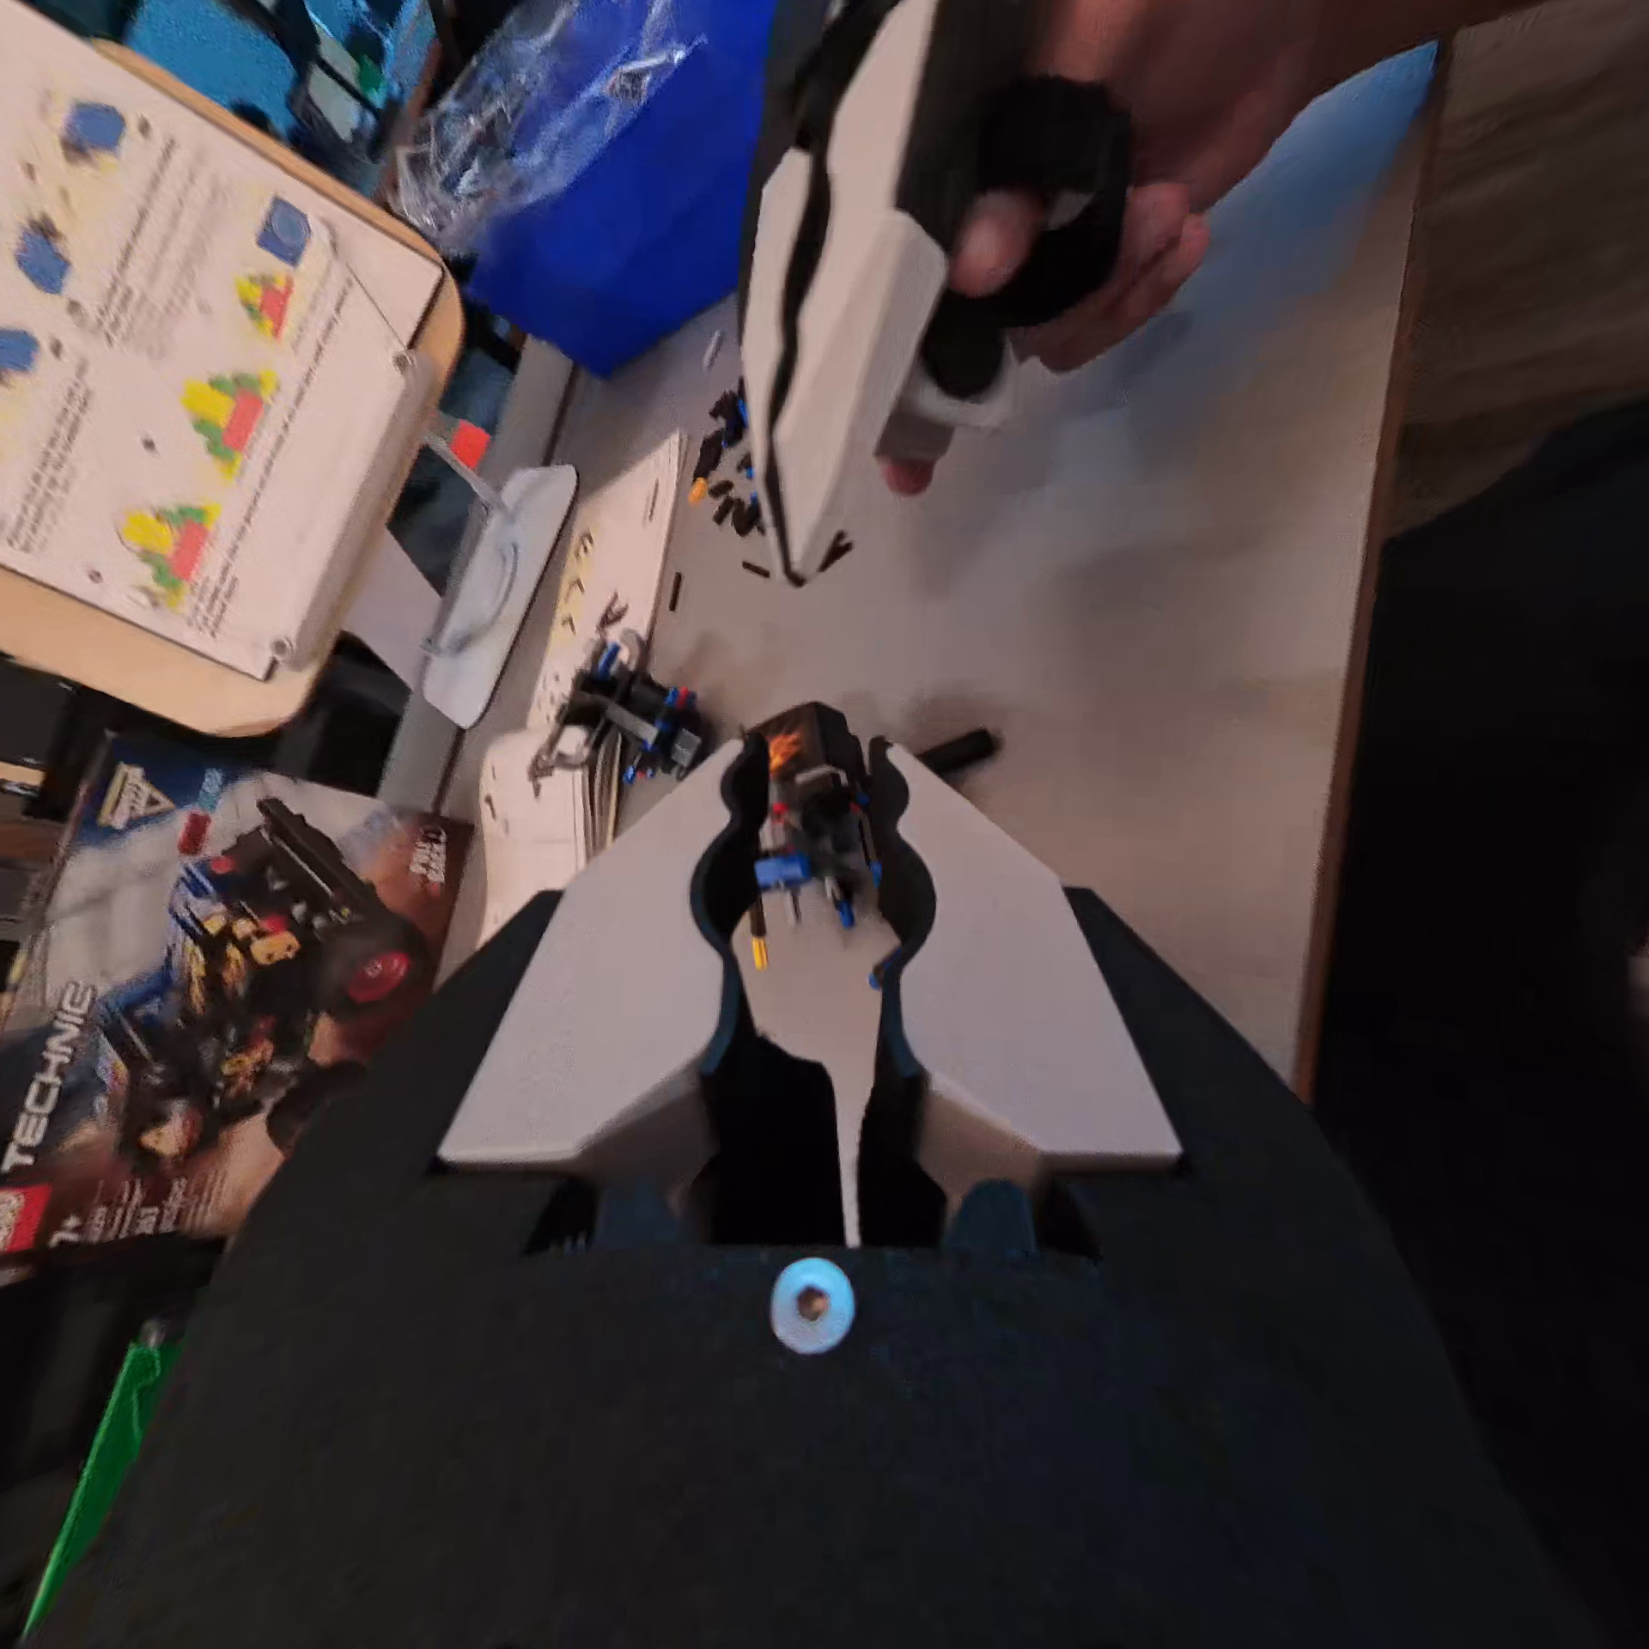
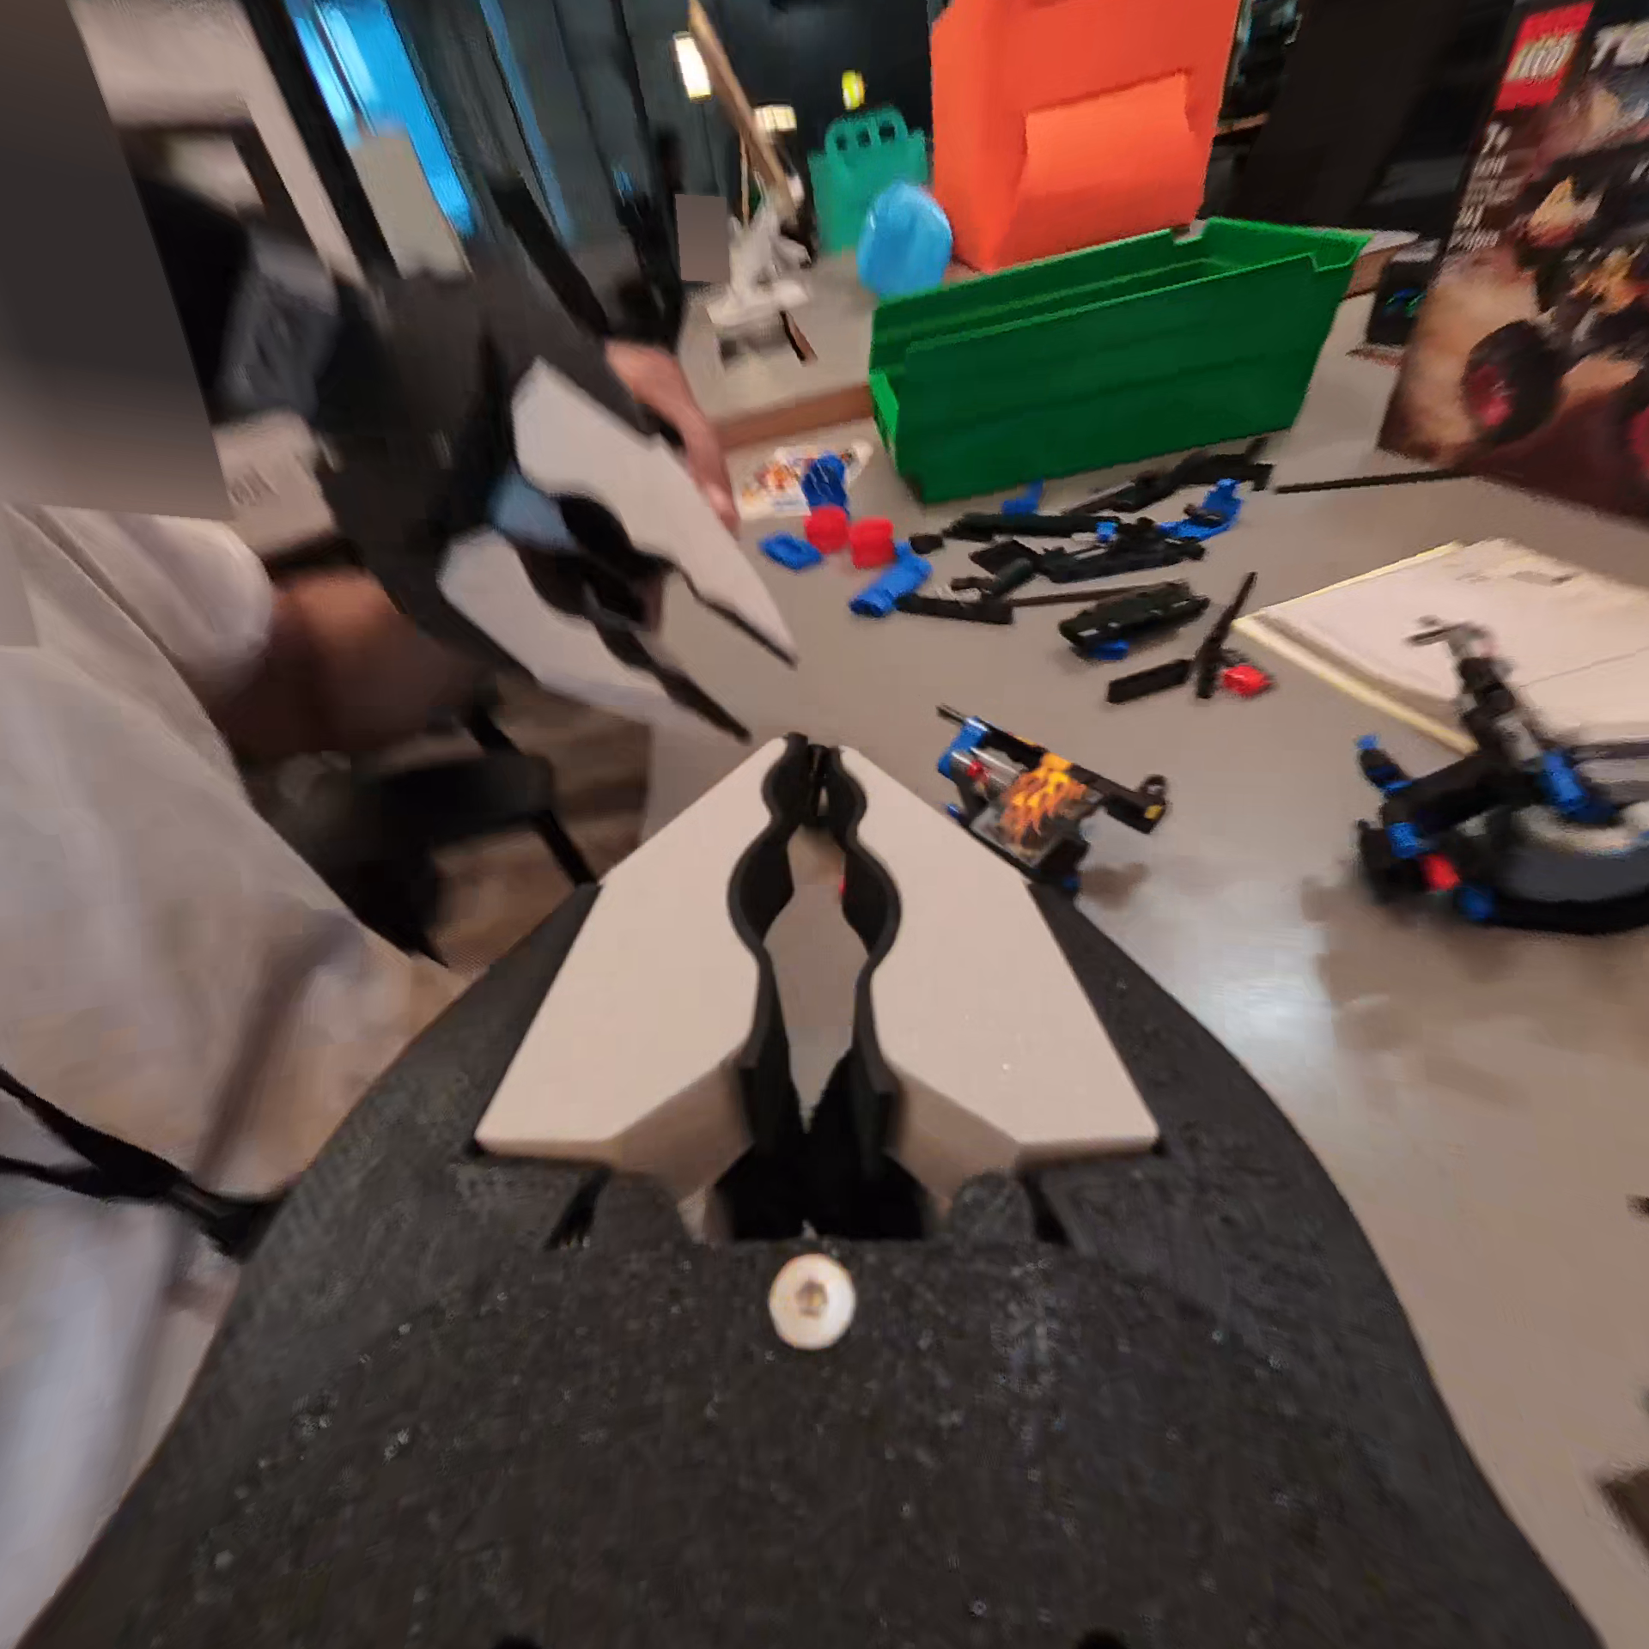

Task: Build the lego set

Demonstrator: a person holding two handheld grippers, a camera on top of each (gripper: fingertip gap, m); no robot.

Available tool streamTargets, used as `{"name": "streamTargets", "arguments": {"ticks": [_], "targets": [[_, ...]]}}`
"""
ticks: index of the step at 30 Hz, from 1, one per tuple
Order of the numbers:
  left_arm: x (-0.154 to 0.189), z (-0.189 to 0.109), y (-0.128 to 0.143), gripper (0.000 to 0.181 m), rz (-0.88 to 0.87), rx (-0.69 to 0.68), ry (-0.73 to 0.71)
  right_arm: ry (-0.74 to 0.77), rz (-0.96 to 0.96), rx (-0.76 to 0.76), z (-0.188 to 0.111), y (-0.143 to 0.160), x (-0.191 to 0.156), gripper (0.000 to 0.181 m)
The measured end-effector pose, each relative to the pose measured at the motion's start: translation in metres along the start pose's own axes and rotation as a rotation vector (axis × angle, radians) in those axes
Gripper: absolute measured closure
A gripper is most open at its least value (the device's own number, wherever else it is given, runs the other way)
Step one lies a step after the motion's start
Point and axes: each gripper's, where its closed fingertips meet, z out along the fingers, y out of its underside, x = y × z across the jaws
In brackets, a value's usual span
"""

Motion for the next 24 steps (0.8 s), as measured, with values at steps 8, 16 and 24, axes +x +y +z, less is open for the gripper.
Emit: {"name": "streamTargets", "arguments": {"ticks": [8,16,24], "targets": [[-0.009,0.033,-0.014,0.148,-0.548,0.130,-0.042,-0.059,0.396,0.312,0.004,-0.029,0.012,0.179],[-0.025,0.024,-0.017,0.153,-0.681,0.221,-0.113,0.056,0.307,0.280,0.020,-0.024,0.009,0.179],[-0.020,0.027,-0.014,0.169,-0.742,0.227,-0.044,0.100,0.290,0.287,0.022,-0.020,0.014,0.179]]}}
